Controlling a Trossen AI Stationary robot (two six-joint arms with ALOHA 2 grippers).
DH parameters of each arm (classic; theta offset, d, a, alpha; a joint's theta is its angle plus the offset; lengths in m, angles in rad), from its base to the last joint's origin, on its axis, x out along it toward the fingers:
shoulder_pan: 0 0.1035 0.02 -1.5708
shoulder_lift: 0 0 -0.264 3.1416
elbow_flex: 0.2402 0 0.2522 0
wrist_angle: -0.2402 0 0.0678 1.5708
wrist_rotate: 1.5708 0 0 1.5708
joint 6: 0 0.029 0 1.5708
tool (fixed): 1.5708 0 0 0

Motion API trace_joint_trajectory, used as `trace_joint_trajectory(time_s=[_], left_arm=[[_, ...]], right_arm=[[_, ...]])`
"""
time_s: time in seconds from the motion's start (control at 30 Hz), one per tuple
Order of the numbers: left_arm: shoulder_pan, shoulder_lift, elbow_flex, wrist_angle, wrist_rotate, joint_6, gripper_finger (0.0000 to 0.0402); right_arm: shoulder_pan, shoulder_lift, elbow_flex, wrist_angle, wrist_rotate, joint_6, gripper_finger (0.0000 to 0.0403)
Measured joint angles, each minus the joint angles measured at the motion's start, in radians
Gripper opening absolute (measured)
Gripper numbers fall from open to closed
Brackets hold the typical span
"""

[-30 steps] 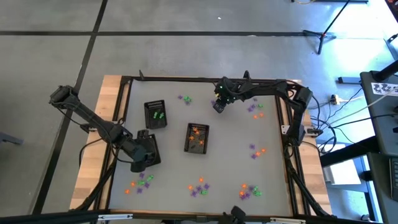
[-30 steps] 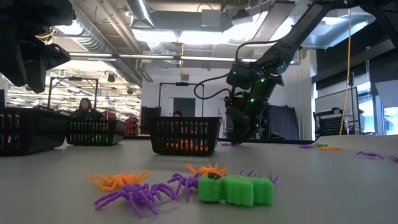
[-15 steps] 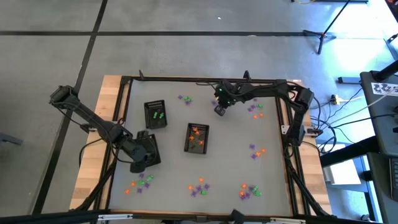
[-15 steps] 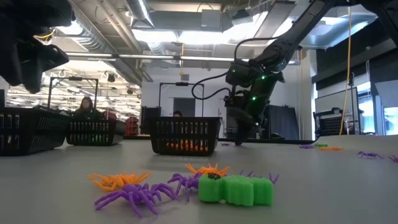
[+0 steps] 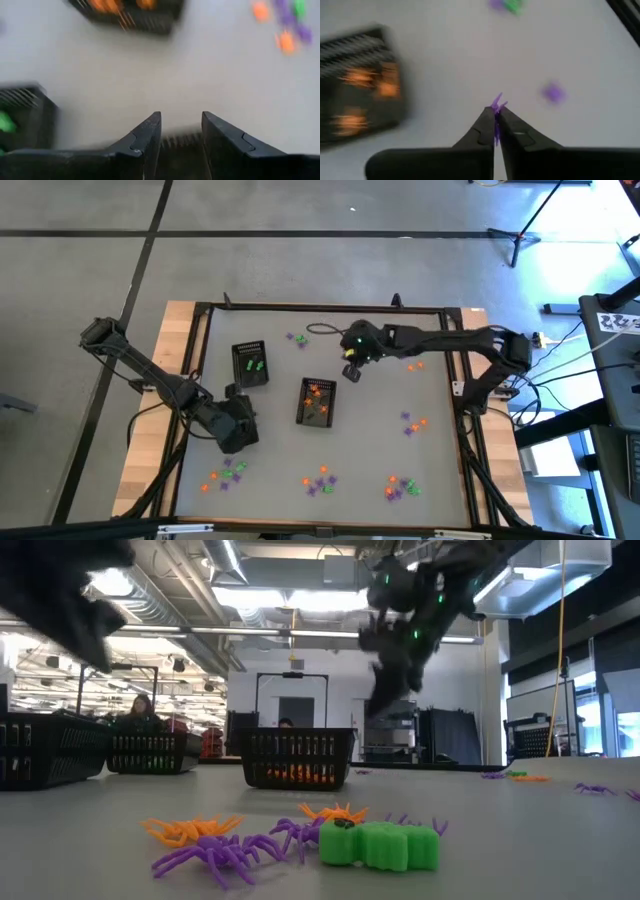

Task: Sort Halloween decoration
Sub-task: Put the purple spider toy into the bottom left black basket

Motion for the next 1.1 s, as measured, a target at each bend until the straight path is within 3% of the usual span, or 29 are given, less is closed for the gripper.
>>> trace_joint_trajectory(time_s=[0.27, 0.37, 0.43, 0.73, 1.1], left_arm=[[0.0, 0.0, 0.0, 0.349, -0.459, 0.108, 0.0133], [0.0, 0.0, 0.0, 0.472, -0.589, 0.118, 0.0133], [0.003, 0.0, 0.0, 0.518, -0.621, 0.109, 0.0133], [0.088, 0.049, 0.0, 0.562, -0.506, 0.014, 0.0133], [0.203, 0.161, 0.001, 0.828, -0.158, 0.147, 0.0133]], right_arm=[[0.191, -0.026, 0.0, 0.219, -0.021, 0.003, 0.0006], [0.248, -0.026, 0.0, 0.323, -0.021, 0.003, 0.0007], [0.279, -0.026, 0.0, 0.393, -0.02, 0.003, 0.0008], [0.357, -0.014, 0.001, 0.651, -0.02, 0.002, 0.0009], [0.359, 0.047, 0.002, 0.703, -0.02, 0.002, 0.001]])
